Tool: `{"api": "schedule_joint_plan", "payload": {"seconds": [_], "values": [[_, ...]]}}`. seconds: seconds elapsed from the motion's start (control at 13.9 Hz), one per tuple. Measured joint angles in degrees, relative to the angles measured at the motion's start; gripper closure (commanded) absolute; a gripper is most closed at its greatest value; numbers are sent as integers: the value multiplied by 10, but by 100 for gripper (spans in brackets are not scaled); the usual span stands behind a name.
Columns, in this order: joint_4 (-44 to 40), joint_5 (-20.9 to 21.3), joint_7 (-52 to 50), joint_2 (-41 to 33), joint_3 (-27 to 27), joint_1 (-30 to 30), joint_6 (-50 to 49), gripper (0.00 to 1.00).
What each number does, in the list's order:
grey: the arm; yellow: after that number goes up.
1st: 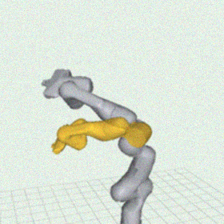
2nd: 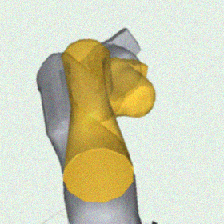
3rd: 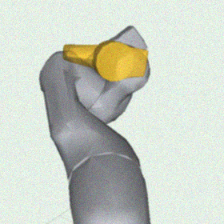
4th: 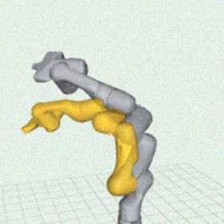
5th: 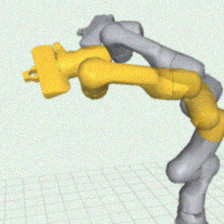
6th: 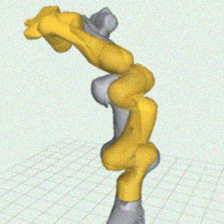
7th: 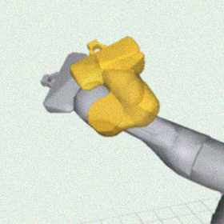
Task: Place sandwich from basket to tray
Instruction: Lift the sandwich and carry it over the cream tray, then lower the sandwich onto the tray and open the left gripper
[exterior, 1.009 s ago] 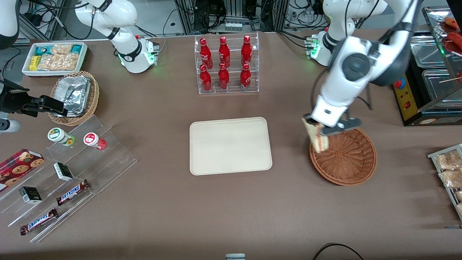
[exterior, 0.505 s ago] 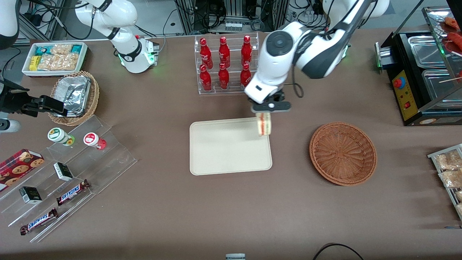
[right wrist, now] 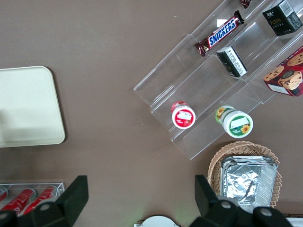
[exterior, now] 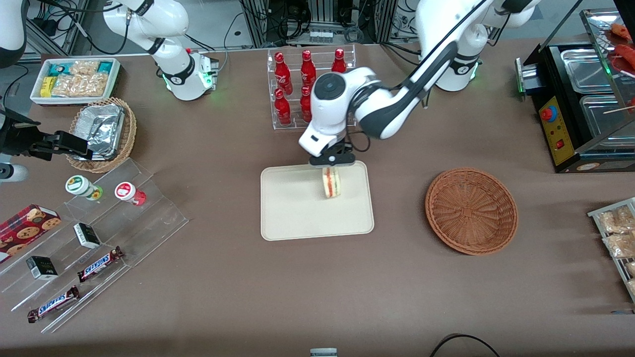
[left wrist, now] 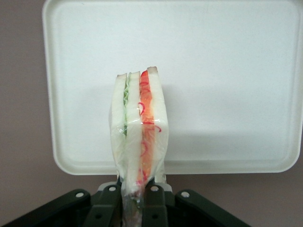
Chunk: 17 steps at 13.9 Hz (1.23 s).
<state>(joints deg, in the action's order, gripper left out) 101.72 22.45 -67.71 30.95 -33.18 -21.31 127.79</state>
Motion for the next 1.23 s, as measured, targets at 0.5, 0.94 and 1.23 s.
{"api": "schedule_joint_plan", "payload": {"seconds": [0.5,0.94,1.23], "values": [[-72,81,-51,98,1,-24,12,100],[-75,98,-54,108,3,-30,35,1],[-87,99,-57,105,5,-28,29,1]]}}
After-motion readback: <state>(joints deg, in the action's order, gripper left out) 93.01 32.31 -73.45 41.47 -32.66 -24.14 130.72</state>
